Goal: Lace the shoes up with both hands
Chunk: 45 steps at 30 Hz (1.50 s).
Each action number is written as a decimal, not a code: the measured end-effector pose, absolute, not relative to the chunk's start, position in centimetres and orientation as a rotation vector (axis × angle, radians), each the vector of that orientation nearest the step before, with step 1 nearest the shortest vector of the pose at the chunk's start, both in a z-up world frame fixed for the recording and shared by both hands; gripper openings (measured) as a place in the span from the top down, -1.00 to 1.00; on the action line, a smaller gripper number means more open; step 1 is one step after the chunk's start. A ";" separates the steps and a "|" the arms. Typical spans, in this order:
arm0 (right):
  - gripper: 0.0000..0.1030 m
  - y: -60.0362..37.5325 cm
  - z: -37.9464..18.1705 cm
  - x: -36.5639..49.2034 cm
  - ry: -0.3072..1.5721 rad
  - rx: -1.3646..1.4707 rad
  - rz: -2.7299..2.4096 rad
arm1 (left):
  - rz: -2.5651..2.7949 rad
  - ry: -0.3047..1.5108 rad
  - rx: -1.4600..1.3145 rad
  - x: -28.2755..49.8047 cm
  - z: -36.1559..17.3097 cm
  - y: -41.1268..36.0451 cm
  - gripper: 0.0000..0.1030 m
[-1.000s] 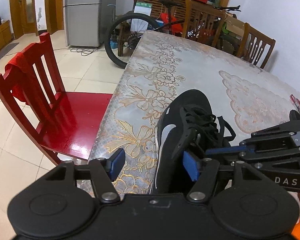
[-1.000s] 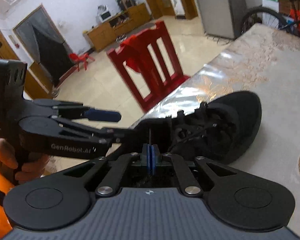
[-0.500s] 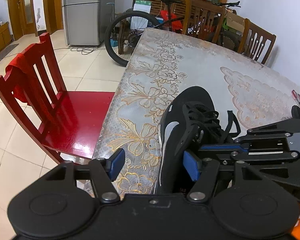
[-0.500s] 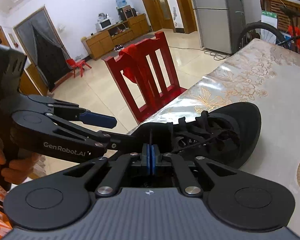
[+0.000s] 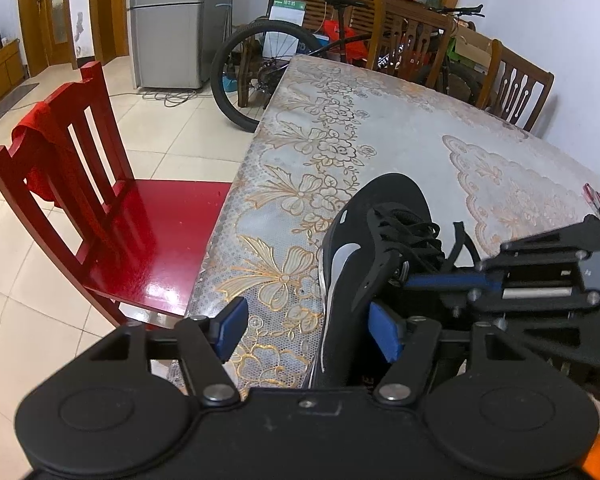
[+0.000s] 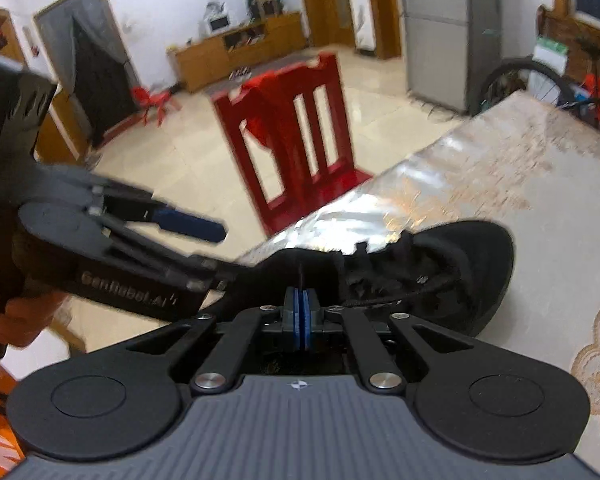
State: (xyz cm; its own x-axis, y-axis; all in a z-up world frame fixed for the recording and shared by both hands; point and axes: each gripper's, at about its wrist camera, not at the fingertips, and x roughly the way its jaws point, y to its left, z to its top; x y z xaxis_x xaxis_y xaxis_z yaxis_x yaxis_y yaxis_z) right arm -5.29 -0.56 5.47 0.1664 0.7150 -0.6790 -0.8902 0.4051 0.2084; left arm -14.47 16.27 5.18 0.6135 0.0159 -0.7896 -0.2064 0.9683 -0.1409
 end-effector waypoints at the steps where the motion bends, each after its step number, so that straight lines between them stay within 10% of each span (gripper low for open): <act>1: 0.94 -0.7 5.5 -5.2 0.794 -0.248 1.160 | 0.129 0.904 -0.228 -14.4 5.2 16.3 -0.24; 13: 0.86 -1.2 5.4 -3.7 0.835 -0.102 1.209 | 0.107 0.913 -0.214 -14.4 5.0 16.3 -0.25; 19: 0.27 -0.9 8.6 -2.8 0.777 -0.233 1.288 | 0.103 0.909 -0.211 -14.5 4.5 16.1 -0.24; 23: 0.30 3.4 7.6 -0.4 0.922 -0.349 1.364 | 0.099 0.906 -0.199 -14.6 4.3 15.9 -0.24; 27: 0.95 5.6 6.8 0.6 0.997 -0.437 1.438 | 0.094 0.910 -0.197 -14.4 4.0 15.9 -0.24; 39: 1.00 -0.7 13.4 7.6 0.946 1.021 1.518 | 0.084 0.982 -0.129 -13.8 2.1 14.8 -0.20; 45: 0.68 0.1 17.6 4.3 0.803 0.548 1.476 | 0.115 0.977 -0.099 -14.6 2.3 14.7 -0.19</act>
State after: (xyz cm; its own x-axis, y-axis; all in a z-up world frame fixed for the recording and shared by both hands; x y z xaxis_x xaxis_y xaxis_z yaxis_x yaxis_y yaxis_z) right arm 4.29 0.08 17.57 -0.0805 0.9875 -0.1357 -0.6509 0.0510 0.7574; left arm -14.61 14.71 2.30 0.5545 0.0527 -0.8305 -0.1414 0.9894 -0.0316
